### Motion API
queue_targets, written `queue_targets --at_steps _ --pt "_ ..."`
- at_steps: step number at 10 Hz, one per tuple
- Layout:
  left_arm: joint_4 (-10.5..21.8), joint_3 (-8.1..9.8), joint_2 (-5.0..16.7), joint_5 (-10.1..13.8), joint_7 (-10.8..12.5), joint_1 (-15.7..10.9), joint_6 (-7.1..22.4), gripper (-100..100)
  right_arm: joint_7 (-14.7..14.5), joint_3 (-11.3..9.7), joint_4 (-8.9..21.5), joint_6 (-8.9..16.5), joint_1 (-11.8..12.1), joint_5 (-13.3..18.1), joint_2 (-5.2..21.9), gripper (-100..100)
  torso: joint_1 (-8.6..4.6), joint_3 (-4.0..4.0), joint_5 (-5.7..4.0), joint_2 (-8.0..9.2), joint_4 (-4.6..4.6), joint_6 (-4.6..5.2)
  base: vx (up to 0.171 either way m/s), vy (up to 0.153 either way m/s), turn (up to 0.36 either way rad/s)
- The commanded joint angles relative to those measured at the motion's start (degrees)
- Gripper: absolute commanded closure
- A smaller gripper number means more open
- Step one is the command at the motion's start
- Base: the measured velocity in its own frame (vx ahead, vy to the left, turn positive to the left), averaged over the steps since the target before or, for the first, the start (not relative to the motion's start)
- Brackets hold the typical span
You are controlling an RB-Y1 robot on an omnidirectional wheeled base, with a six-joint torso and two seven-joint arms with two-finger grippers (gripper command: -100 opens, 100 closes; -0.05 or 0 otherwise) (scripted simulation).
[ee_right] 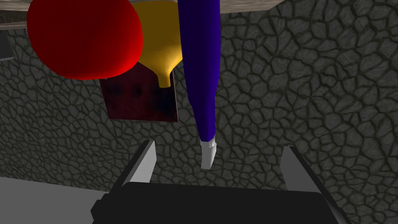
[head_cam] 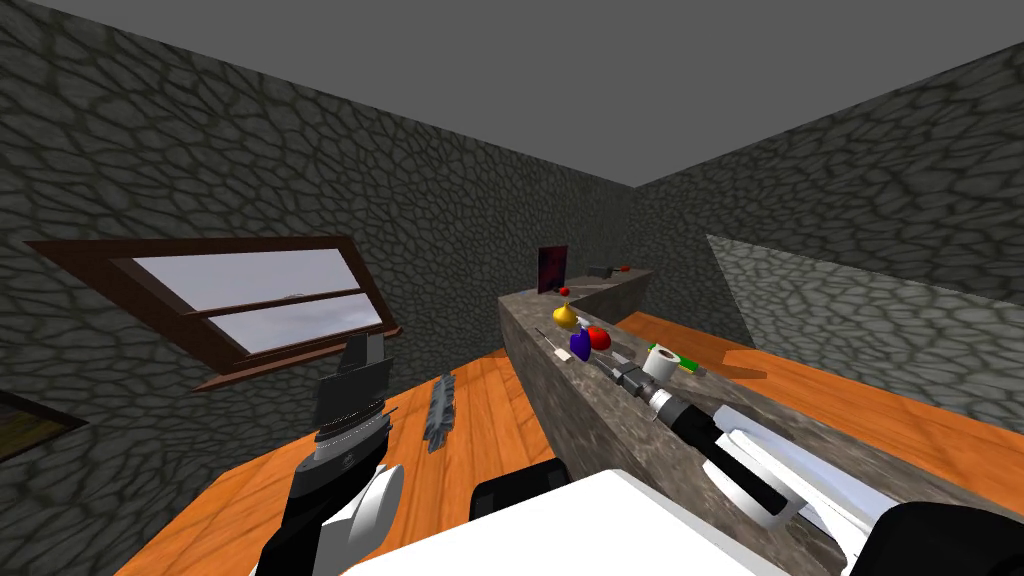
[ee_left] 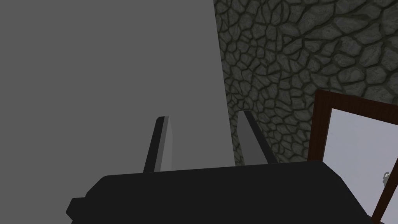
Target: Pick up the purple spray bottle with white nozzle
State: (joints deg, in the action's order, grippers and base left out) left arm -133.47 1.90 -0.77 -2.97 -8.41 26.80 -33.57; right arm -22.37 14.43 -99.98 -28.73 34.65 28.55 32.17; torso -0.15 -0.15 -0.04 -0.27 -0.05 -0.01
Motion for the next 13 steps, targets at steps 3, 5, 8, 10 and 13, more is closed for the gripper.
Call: queue_targets --at_steps 3,5,8,10,13 --pt "0.0 0.0 0.0 0.0 0.0 0.0 0.0 0 -0.33 0.34 2.18 -0.58 0.42 0.26 4.9 -100 0.05 -0.02 0.01 -0.03 -0.01 0.0 0.056 -0.013 0.105" --pt "0.0 0.0 0.0 0.0 0.0 0.0 0.0 0 -0.05 0.25 2.6 -0.67 0.66 0.06 7.04 -100 0.11 -0.05 0.02 -0.08 -0.02 0.0 0.068 -0.006 0.09" --pt "0.0 0.0 0.0 0.0 0.0 0.0 0.0 0 0.87 -0.09 2.93 -0.86 1.02 -0.71 10.27 -100 0.13 -0.05 0.03 -0.09 -0.02 0.0 0.072 -0.005 0.085" --pt "0.0 0.0 0.0 0.0 0.0 0.0 0.0 0 0.68 0.01 2.91 -0.87 0.96 -0.57 9.72 0 0.13 -0.01 0.02 -0.01 -0.01 0.03 0.023 -0.005 0.008" --pt "0.0 0.0 -0.01 0.0 0.0 -0.01 0.0 0 0.84 -2.45 9.2 -2.61 -5.55 0.34 9.69 -100 0.27 0.19 0.05 0.34 0.07 0.04 -0.037 0.026 -0.095"
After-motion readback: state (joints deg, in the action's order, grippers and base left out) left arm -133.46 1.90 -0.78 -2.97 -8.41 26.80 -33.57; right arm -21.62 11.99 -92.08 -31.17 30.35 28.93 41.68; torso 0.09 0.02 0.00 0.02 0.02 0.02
